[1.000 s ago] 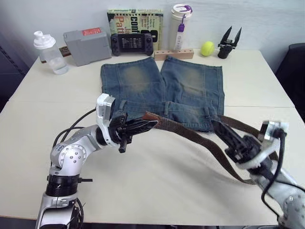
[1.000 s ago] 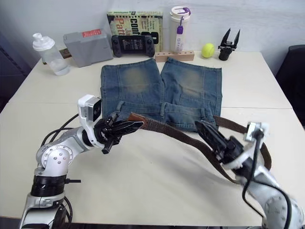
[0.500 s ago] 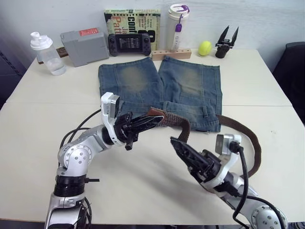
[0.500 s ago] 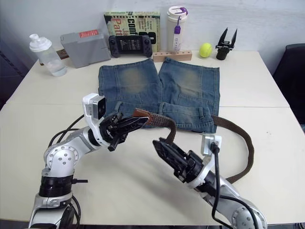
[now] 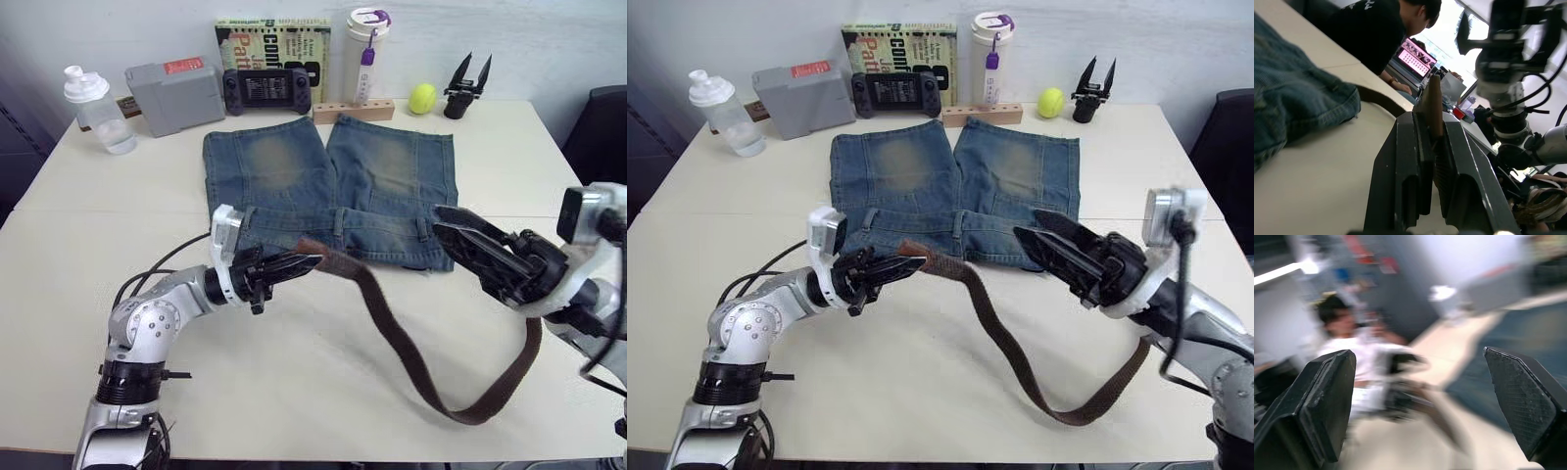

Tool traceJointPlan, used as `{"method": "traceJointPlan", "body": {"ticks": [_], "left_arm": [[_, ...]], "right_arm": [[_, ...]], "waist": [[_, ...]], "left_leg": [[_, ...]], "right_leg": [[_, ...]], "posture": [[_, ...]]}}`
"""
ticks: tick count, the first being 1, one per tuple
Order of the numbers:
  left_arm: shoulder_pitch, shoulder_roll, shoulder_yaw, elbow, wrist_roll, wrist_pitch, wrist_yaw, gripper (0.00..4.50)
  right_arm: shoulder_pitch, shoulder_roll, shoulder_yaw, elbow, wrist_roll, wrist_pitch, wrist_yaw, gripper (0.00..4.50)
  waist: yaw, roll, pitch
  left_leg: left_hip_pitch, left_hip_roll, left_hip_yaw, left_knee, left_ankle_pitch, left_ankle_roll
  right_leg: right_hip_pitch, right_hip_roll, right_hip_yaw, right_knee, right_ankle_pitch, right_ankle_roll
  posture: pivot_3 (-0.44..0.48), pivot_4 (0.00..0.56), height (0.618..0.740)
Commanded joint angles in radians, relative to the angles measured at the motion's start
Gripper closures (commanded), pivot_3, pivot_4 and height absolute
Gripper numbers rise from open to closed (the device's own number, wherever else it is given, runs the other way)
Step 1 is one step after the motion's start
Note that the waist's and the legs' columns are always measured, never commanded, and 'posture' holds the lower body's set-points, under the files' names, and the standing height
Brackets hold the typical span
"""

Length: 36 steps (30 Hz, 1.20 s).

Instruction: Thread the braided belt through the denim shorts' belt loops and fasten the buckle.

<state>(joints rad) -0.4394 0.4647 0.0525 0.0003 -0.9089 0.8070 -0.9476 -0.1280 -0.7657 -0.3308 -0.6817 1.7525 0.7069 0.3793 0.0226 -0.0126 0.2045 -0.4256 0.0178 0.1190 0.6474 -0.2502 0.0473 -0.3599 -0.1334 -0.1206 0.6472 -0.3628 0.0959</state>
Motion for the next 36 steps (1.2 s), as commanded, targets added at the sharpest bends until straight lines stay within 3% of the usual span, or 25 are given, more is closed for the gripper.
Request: {"method": "traceJointPlan", "body": {"ticks": [1,5,8,10,16,23,26,29,36], "left_arm": [[-0.132,0.053,0.024,0.165,0.056,-0.054,-0.119,4.50],[-0.362,0.040,-0.001,0.430,0.156,-0.147,-0.227,4.50],[-0.483,-0.035,-0.006,0.513,0.187,-0.164,-0.219,4.50],[-0.516,-0.109,0.003,0.502,0.179,-0.133,-0.148,4.50],[-0.456,-0.276,0.066,0.280,0.067,0.113,0.132,4.50],[-0.410,-0.352,0.213,0.098,-0.121,0.297,0.393,4.50],[-0.392,-0.352,0.229,0.060,-0.168,0.357,0.451,4.50],[-0.347,-0.309,0.160,0.002,-0.128,0.387,0.447,4.50],[-0.331,-0.281,0.131,0.023,-0.095,0.366,0.451,4.50]], "right_arm": [[0.003,0.024,0.084,-0.091,0.059,-0.017,-0.059,0.04],[0.033,0.048,0.117,-0.095,0.035,-0.035,-0.075,0.04],[0.065,0.054,0.138,-0.091,0.013,-0.032,-0.076,0.04],[0.092,0.080,0.190,-0.099,-0.009,-0.029,-0.103,0.04],[0.137,0.268,0.385,-0.073,-0.215,-0.070,-0.241,0.04],[0.108,0.552,0.393,0.059,-0.432,-0.249,-0.205,0.04],[0.091,0.621,0.363,0.096,-0.460,-0.299,-0.179,0.04],[0.062,0.661,0.328,0.140,-0.471,-0.333,-0.157,0.04],[0.001,0.710,0.280,0.177,-0.455,-0.352,-0.125,0.04]], "waist": [[0.004,-0.002,0.001],[0.011,-0.002,0.001],[0.012,-0.002,0.001],[0.010,-0.002,0.001],[-0.011,-0.002,0.001],[-0.023,-0.002,0.001],[-0.021,-0.002,0.001],[-0.023,-0.002,0.001],[-0.023,-0.002,0.001]], "left_leg": [[-0.001,0.000,0.000,0.000,0.000,0.000],[-0.006,-0.003,-0.001,0.002,0.000,0.000],[-0.013,-0.005,-0.001,0.004,0.002,0.005],[-0.014,-0.006,-0.001,0.003,0.003,0.007],[-0.016,-0.007,-0.002,0.002,0.004,0.009],[-0.012,-0.006,-0.004,0.001,0.010,0.006],[-0.012,-0.006,-0.005,0.000,0.010,0.005],[-0.012,-0.008,-0.005,0.001,0.010,0.006],[-0.013,-0.008,-0.004,0.001,0.011,0.005]], "right_leg": [[0.000,0.000,0.000,0.000,0.000,0.000],[-0.001,-0.004,-0.002,-0.004,0.004,0.002],[-0.003,-0.006,-0.005,-0.009,0.009,0.005],[-0.003,-0.006,-0.005,-0.011,0.011,0.007],[-0.002,-0.006,-0.012,-0.012,0.011,0.009],[-0.002,-0.006,-0.011,-0.008,0.011,0.009],[-0.002,-0.005,-0.011,-0.005,0.011,0.008],[-0.001,-0.005,-0.010,-0.004,0.011,0.008],[-0.003,-0.002,-0.007,-0.003,0.011,0.008]], "posture": [[0.000,0.150,0.694],[0.000,0.150,0.694],[0.000,0.150,0.694],[0.000,0.150,0.694],[0.000,0.150,0.694],[0.000,0.150,0.694],[0.000,0.150,0.694],[0.000,0.150,0.694],[0.000,0.150,0.694]]}}
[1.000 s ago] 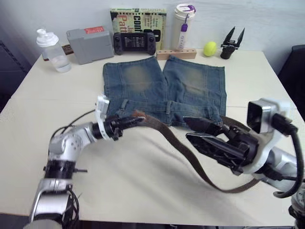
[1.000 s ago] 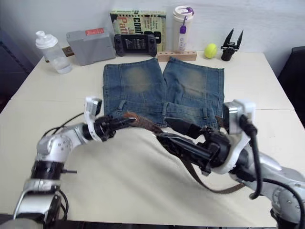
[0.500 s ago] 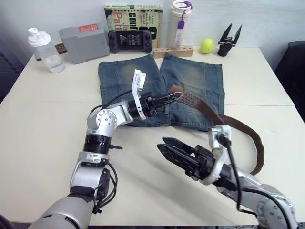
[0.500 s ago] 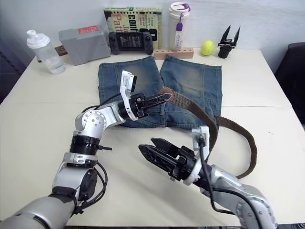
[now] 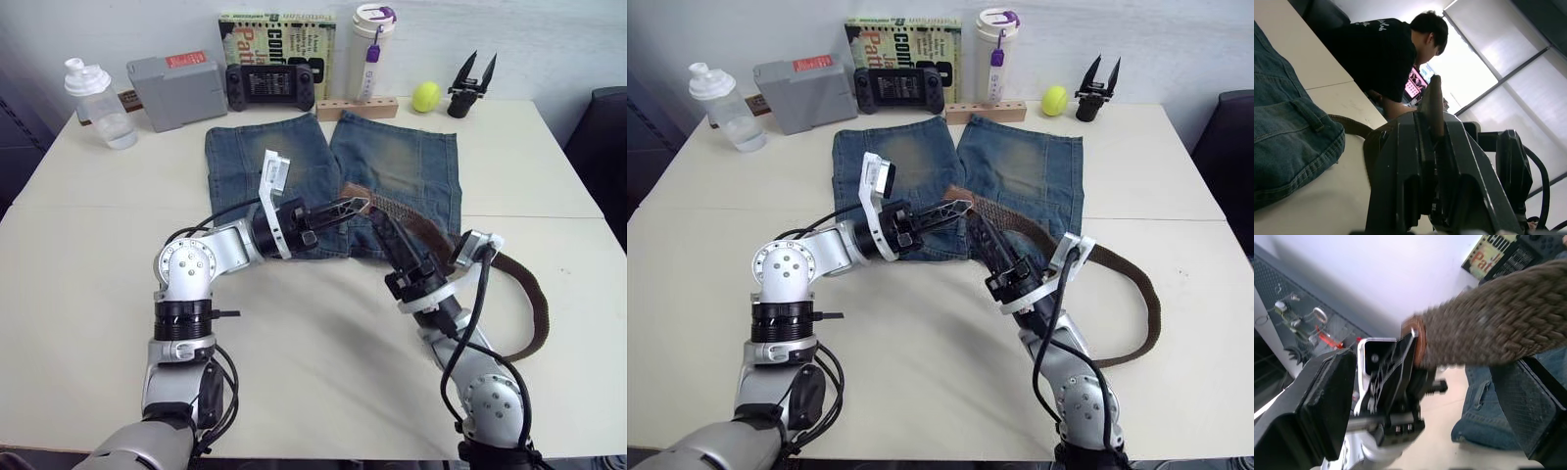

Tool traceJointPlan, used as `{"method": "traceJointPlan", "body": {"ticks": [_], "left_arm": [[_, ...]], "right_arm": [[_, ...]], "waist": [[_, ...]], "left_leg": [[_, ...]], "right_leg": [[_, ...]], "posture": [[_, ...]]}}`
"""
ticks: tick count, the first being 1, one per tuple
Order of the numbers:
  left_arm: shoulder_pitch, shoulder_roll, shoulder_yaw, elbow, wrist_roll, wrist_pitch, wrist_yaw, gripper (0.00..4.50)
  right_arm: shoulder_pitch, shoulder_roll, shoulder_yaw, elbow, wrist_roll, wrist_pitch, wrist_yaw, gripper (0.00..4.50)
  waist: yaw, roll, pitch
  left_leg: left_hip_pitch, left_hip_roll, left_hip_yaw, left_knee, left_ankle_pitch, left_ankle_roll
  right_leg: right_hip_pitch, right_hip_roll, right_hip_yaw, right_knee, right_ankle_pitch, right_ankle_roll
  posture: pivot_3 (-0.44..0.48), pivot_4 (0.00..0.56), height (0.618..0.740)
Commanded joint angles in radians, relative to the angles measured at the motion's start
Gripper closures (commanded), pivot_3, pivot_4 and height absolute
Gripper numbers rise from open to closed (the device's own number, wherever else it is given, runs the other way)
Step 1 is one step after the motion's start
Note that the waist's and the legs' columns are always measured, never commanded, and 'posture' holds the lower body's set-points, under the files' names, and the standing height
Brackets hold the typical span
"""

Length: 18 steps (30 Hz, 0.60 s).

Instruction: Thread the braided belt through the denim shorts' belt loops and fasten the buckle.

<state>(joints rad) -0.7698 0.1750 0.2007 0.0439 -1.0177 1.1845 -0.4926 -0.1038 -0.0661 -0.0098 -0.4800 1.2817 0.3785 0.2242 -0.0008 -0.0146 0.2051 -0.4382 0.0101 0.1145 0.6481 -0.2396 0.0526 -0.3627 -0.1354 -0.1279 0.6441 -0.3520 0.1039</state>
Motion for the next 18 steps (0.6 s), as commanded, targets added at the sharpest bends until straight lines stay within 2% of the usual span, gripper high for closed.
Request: {"method": "traceJointPlan", "body": {"ticks": [1,3,7,9,10,14,15,18], "left_arm": [[-0.001,0.007,-0.017,-0.015,0.014,-0.017,-0.004,4.50],[-0.001,0.006,-0.016,-0.005,0.017,-0.025,0.001,4.50],[0.000,0.013,-0.026,0.011,0.037,-0.037,0.008,4.50],[0.000,0.014,-0.027,0.018,0.044,-0.046,0.012,4.50],[-0.001,0.015,-0.027,0.022,0.047,-0.050,0.012,4.50],[-0.008,0.023,-0.027,0.035,0.059,-0.060,0.007,4.50],[-0.009,0.025,-0.029,0.037,0.063,-0.063,0.004,4.50],[-0.011,0.035,-0.035,0.044,0.072,-0.071,-0.005,4.50]], "right_arm": [[-0.027,0.010,-0.042,-0.022,0.016,-0.021,0.034,0.04],[-0.031,0.009,-0.043,-0.017,0.015,-0.014,0.039,0.04],[-0.034,0.013,-0.049,-0.009,0.019,-0.011,0.048,1.12],[-0.034,0.015,-0.051,-0.006,0.021,-0.009,0.052,2.07],[-0.034,0.015,-0.051,-0.004,0.019,-0.009,0.053,2.35],[-0.042,0.013,-0.062,0.007,0.004,-0.010,0.052,4.24],[-0.047,0.009,-0.067,0.007,0.005,-0.007,0.051,4.42],[-0.060,-0.008,-0.087,0.005,0.005,-0.002,0.040,4.42]], "waist": [[0.000,0.000,0.000],[0.000,0.000,0.000],[0.000,0.000,0.000],[0.000,0.000,0.000],[0.000,0.000,0.000],[0.000,0.000,0.000],[0.000,0.000,0.000],[0.000,0.000,0.000]], "left_leg": [[0.000,0.000,0.000,0.000,0.000,0.000],[0.000,0.000,0.000,0.000,0.000,0.000],[0.000,0.000,0.000,0.000,0.000,0.000],[0.000,0.000,0.000,0.000,0.000,0.000],[0.000,0.000,0.000,0.000,0.000,0.000],[0.000,0.000,0.001,0.000,0.000,0.000],[0.000,0.000,0.001,0.000,0.000,0.000],[0.000,0.000,0.001,0.000,0.000,0.000]], "right_leg": [[0.000,0.000,0.000,0.000,0.000,0.000],[0.000,0.000,0.000,0.000,0.000,0.000],[0.000,0.000,0.001,0.000,0.000,0.000],[0.000,0.000,0.001,0.000,0.000,0.000],[0.000,0.000,0.001,0.000,0.000,0.000],[-0.001,0.000,0.001,0.000,0.000,0.000],[-0.001,0.000,0.001,0.001,0.000,0.000],[-0.002,0.000,0.002,0.001,0.000,0.000]], "posture": [[0.000,0.150,0.694],[0.000,0.150,0.694],[0.000,0.150,0.694],[0.000,0.150,0.694],[0.000,0.150,0.694],[0.000,0.150,0.694],[0.000,0.150,0.694],[0.000,0.150,0.694]]}}
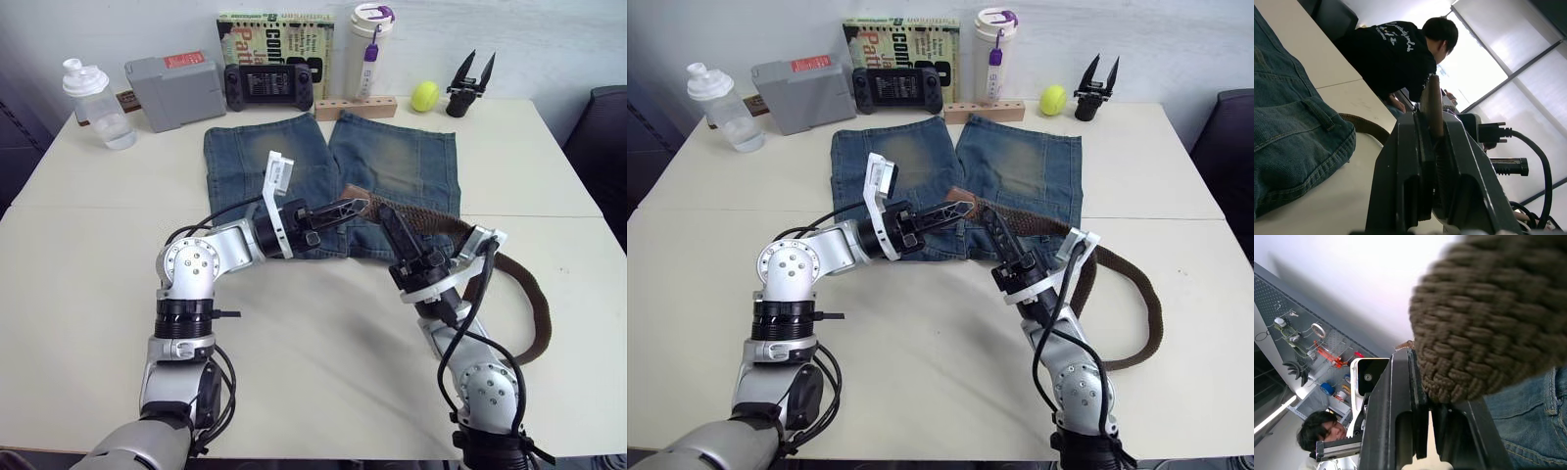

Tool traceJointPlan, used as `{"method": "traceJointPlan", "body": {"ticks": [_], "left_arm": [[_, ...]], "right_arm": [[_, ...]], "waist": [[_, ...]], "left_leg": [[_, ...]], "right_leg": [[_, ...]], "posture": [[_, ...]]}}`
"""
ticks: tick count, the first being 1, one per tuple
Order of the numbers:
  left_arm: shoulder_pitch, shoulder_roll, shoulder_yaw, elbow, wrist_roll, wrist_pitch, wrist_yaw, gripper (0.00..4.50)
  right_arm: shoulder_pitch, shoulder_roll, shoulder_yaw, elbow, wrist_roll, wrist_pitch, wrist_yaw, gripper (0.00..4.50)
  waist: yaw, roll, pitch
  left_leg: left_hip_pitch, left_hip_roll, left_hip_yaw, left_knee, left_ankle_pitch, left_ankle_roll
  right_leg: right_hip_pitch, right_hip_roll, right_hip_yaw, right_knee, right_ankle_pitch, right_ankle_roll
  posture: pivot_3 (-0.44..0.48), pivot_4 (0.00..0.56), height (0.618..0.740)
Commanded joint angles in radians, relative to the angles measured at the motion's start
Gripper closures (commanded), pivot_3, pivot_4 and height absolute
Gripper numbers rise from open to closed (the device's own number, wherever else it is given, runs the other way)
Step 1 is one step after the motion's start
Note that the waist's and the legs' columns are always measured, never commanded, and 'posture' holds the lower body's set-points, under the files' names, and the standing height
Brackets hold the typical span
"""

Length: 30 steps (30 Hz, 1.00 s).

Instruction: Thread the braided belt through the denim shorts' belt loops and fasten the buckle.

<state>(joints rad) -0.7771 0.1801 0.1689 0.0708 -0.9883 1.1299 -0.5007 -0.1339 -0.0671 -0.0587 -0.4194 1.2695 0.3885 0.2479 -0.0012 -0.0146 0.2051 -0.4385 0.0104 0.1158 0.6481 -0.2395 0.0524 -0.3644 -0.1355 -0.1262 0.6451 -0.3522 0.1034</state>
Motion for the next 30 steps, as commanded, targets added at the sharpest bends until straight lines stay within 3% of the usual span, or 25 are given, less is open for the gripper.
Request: {"method": "traceJointPlan", "body": {"ticks": [1,6,8,12,14,16,18,22,27,30], "left_arm": [[-0.006,0.032,-0.006,0.021,0.045,-0.020,0.001,4.50],[-0.019,0.069,-0.047,0.024,0.082,-0.088,-0.066,4.50],[-0.031,0.085,-0.054,0.041,0.089,-0.104,-0.104,3.55],[-0.059,0.154,-0.164,0.084,0.245,-0.259,-0.228,1.81],[-0.072,0.193,-0.249,0.118,0.365,-0.397,-0.317,0.75],[-0.078,0.236,-0.395,0.169,0.569,-0.667,-0.429,0.07],[-0.085,0.233,-0.466,0.230,0.673,-0.853,-0.500,0.07],[-0.127,0.128,-0.517,0.425,0.784,-1.153,-0.567,0.07],[-0.208,0.004,-0.535,0.687,0.913,-1.505,-0.527,0.07],[-0.273,-0.052,-0.551,0.845,1.026,-1.689,-0.406,0.07]], "right_arm": [[-0.034,-0.011,-0.045,-0.056,0.017,-0.011,0.014,4.42],[-0.038,-0.076,-0.106,-0.070,0.030,0.008,-0.016,4.42],[-0.030,-0.120,-0.142,-0.076,0.035,0.021,-0.029,4.50],[-0.002,-0.225,-0.231,-0.096,0.075,0.056,-0.049,4.50],[0.019,-0.282,-0.270,-0.114,0.102,0.081,-0.059,4.50],[0.055,-0.356,-0.328,-0.138,0.137,0.109,-0.072,4.50],[0.087,-0.408,-0.372,-0.160,0.169,0.124,-0.085,4.50],[0.152,-0.487,-0.457,-0.219,0.222,0.126,-0.133,4.50],[0.231,-0.485,-0.509,-0.299,0.242,0.097,-0.178,4.50],[0.273,-0.471,-0.510,-0.347,0.232,0.073,-0.207,4.50]], "waist": [[0.000,0.000,0.000],[0.002,0.000,0.000],[0.001,0.000,0.000],[0.003,0.000,0.000],[0.006,0.000,0.000],[0.010,0.000,0.000],[0.014,0.000,0.000],[0.029,0.001,-0.001],[0.028,0.001,-0.001],[0.029,0.001,-0.001]], "left_leg": [[0.000,0.000,0.000,0.000,0.000,0.000],[0.000,0.000,0.001,0.000,0.000,0.000],[0.000,0.000,0.001,0.000,0.000,0.000],[-0.001,0.000,0.003,0.000,0.000,0.000],[-0.001,0.000,0.004,-0.001,0.000,0.000],[-0.001,0.000,0.005,0.000,0.000,0.000],[-0.001,-0.001,0.008,-0.001,0.000,0.000],[-0.003,0.000,0.010,0.001,0.000,0.001],[-0.004,0.000,0.010,0.002,-0.001,0.003],[-0.005,-0.001,0.010,0.004,-0.002,0.005]], "right_leg": [[0.000,0.000,0.000,0.000,0.000,0.000],[-0.001,0.000,0.001,0.001,0.000,0.000],[-0.001,0.000,0.001,0.001,0.000,0.000],[-0.003,0.001,0.003,0.001,0.000,0.000],[-0.004,0.002,0.003,0.002,0.000,0.000],[-0.005,0.001,0.004,0.002,0.000,0.000],[-0.006,0.001,0.005,0.000,0.000,0.000],[-0.009,-0.004,0.006,-0.001,0.000,-0.001],[-0.010,-0.006,0.005,0.000,0.000,-0.001],[-0.010,-0.007,0.004,0.001,0.000,0.000]], "posture": [[0.000,0.150,0.694],[0.000,0.150,0.694],[0.000,0.150,0.694],[0.000,0.150,0.694],[0.000,0.150,0.694],[0.000,0.150,0.694],[0.000,0.150,0.694],[0.000,0.150,0.694],[0.000,0.150,0.694],[0.000,0.150,0.694]]}}
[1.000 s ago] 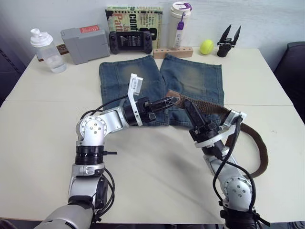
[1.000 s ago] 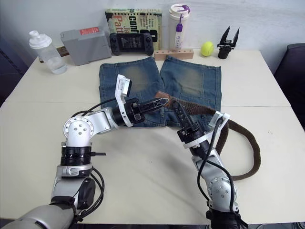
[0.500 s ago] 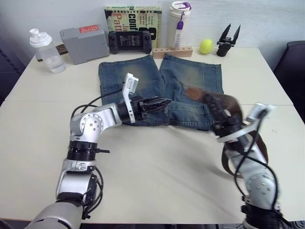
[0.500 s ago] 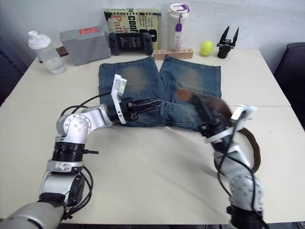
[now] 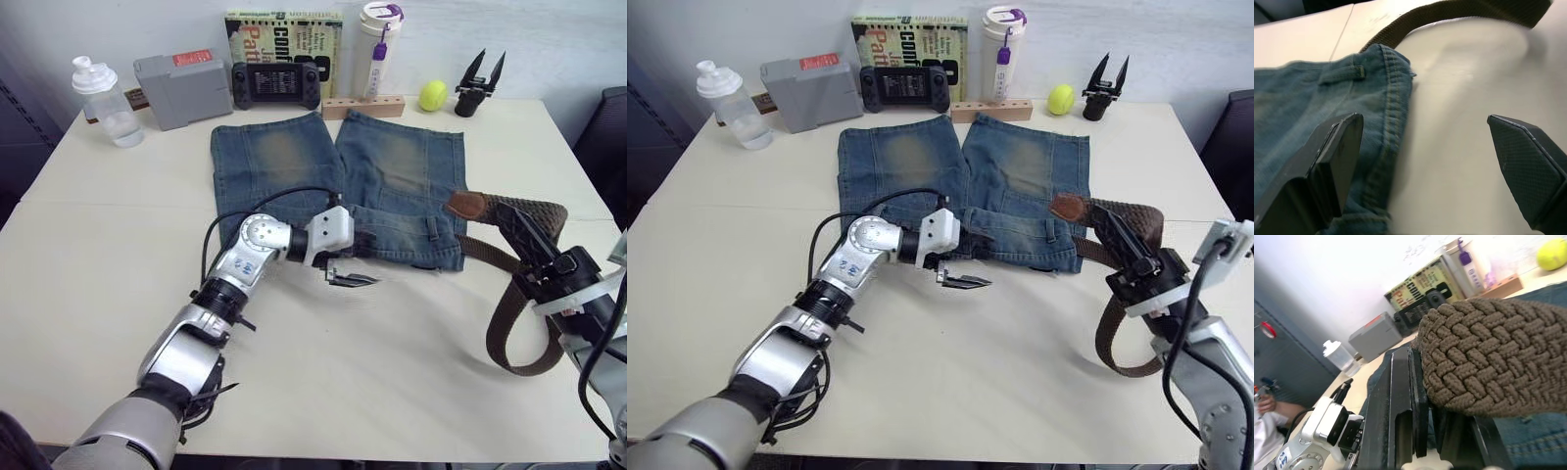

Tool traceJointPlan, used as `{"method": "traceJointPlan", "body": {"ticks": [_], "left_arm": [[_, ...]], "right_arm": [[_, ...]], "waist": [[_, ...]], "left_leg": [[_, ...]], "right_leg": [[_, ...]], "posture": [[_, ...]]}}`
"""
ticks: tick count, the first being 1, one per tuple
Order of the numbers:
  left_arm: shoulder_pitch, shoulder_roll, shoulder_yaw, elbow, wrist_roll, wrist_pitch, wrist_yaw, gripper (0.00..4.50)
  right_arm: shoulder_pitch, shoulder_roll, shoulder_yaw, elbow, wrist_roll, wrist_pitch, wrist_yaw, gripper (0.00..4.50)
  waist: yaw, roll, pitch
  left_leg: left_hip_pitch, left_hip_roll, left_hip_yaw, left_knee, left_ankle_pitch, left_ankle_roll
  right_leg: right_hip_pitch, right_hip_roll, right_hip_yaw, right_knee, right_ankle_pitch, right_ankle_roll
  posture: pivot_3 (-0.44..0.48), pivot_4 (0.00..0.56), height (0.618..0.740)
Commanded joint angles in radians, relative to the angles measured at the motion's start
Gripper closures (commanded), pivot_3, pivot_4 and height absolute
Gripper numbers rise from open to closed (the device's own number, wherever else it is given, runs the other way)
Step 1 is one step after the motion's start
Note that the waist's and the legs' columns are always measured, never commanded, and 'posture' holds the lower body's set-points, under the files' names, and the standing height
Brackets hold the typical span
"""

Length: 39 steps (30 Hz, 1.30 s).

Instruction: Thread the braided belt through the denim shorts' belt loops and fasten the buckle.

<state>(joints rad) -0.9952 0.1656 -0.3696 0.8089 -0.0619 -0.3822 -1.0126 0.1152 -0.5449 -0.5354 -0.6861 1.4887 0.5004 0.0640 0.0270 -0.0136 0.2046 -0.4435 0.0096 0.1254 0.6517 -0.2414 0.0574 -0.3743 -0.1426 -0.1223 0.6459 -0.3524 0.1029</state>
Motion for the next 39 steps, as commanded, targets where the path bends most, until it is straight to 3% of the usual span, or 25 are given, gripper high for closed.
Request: {"method": "traceJointPlan", "body": {"ticks": [1,8,12,13,15,17,20,24,30,39], "left_arm": [[-0.080,-0.048,-0.030,0.159,0.162,-0.246,0.178,0.07],[-0.195,-0.060,-0.238,0.360,0.599,-0.475,0.682,0.07],[-0.243,-0.075,-0.342,0.421,0.780,-0.416,0.952,1.26],[-0.253,-0.082,-0.351,0.438,0.799,-0.376,0.989,1.86],[-0.266,-0.092,-0.356,0.465,0.816,-0.307,1.017,2.46],[-0.267,-0.093,-0.327,0.480,0.787,-0.296,0.983,3.40],[-0.257,-0.080,-0.294,0.480,0.743,-0.350,0.913,4.46],[-0.238,-0.028,-0.310,0.446,0.766,-0.472,0.857,4.46],[-0.180,0.066,-0.259,0.379,0.636,-0.683,0.599,4.46],[-0.057,0.130,-0.247,0.208,0.439,-0.686,0.235,4.46]], "right_arm": [[0.040,0.012,-0.034,-0.101,0.014,-0.049,-0.032,4.50],[0.112,0.020,-0.045,-0.184,0.012,-0.115,-0.086,4.50],[0.129,0.015,-0.041,-0.203,0.006,-0.143,-0.107,4.50],[0.128,0.013,-0.038,-0.206,0.006,-0.149,-0.114,4.50],[0.127,0.011,-0.033,-0.212,0.006,-0.156,-0.122,4.50],[0.127,0.009,-0.027,-0.212,0.007,-0.156,-0.123,4.50],[0.129,-0.004,-0.025,-0.200,0.015,-0.153,-0.116,4.50],[0.121,-0.037,-0.032,-0.169,0.037,-0.141,-0.110,4.50],[0.144,-0.117,-0.025,-0.138,0.122,-0.086,-0.170,4.50],[0.195,-0.194,0.083,-0.195,0.232,-0.031,-0.395,4.50]], "waist": [[0.000,0.000,0.000],[0.000,0.000,0.000],[0.002,-0.001,0.000],[0.002,-0.001,0.000],[0.002,-0.001,0.000],[0.002,-0.001,0.000],[-0.001,-0.001,0.000],[-0.008,-0.001,0.000],[-0.009,-0.001,0.000],[-0.008,-0.001,-0.001]], "left_leg": [[0.000,-0.001,0.000,0.000,0.000,0.001],[-0.001,-0.002,-0.002,0.000,-0.001,0.003],[-0.001,-0.004,-0.003,0.001,-0.002,0.004],[-0.002,-0.004,-0.003,0.001,-0.002,0.005],[-0.002,-0.004,-0.003,0.001,-0.002,0.005],[-0.002,-0.005,-0.003,0.001,-0.002,0.006],[-0.002,-0.004,-0.004,0.001,-0.002,0.005],[-0.001,-0.004,-0.003,0.000,-0.002,0.004],[0.000,-0.003,-0.002,0.001,-0.001,0.003],[-0.001,-0.003,-0.002,0.006,-0.001,0.004]], "right_leg": [[0.000,-0.001,0.000,0.000,0.000,0.000],[0.000,-0.003,-0.003,0.001,0.000,0.000],[0.000,-0.005,-0.004,0.001,0.000,0.001],[0.000,-0.006,-0.004,0.002,0.000,0.001],[0.000,-0.006,-0.004,0.002,0.000,0.001],[0.000,-0.006,-0.004,0.002,0.000,0.001],[0.000,-0.005,-0.004,0.002,0.000,0.001],[-0.001,-0.005,-0.004,0.002,0.000,0.001],[-0.001,-0.005,-0.009,0.004,-0.001,0.000],[0.000,-0.006,-0.010,0.007,-0.001,-0.001]], "posture": [[0.000,0.150,0.694],[0.000,0.150,0.694],[0.000,0.150,0.694],[0.000,0.150,0.694],[0.000,0.150,0.694],[0.000,0.150,0.694],[0.000,0.150,0.694],[0.000,0.150,0.694],[0.000,0.150,0.694],[0.000,0.150,0.694]]}}
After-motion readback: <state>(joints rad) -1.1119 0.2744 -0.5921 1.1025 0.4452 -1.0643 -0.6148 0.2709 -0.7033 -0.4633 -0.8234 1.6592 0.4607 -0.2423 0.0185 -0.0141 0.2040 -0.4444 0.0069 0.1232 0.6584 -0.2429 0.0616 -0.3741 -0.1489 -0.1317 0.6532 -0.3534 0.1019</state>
